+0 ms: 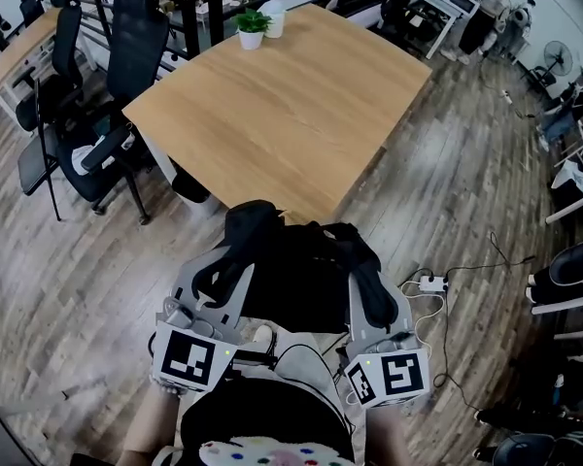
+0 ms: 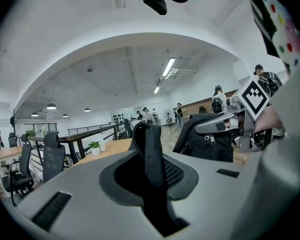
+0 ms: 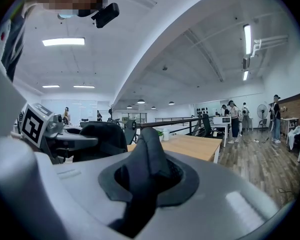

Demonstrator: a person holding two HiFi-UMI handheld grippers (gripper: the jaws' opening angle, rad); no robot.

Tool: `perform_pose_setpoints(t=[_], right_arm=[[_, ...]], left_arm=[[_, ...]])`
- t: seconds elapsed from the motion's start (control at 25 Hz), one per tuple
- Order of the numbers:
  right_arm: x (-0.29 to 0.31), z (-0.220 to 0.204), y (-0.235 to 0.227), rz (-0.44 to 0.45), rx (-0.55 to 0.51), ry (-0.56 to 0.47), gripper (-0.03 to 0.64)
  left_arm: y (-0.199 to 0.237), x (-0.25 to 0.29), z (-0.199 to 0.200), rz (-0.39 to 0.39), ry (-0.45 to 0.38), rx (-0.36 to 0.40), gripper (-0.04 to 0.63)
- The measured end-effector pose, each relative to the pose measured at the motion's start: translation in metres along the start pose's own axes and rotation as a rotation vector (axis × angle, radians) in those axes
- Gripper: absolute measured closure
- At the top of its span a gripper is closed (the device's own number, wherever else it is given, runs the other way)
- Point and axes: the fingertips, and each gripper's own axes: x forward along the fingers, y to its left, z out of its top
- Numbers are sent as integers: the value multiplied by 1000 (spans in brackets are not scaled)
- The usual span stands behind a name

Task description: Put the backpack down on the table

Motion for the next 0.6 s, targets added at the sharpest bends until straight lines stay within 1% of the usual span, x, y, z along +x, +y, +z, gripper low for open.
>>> perform_pose_setpoints(t=[0.16,0.32,0.6], right_arm=[[8,5,1,24,-25,-15,555],[19,11,-4,43,-28,-24,555],[47,22,-23,72,-29,-34,555]], left_arm=[[5,3,3,23,-3,-1,537],[11,9,8,42,-4,7,537],[26,35,18,64,-3,21,537]])
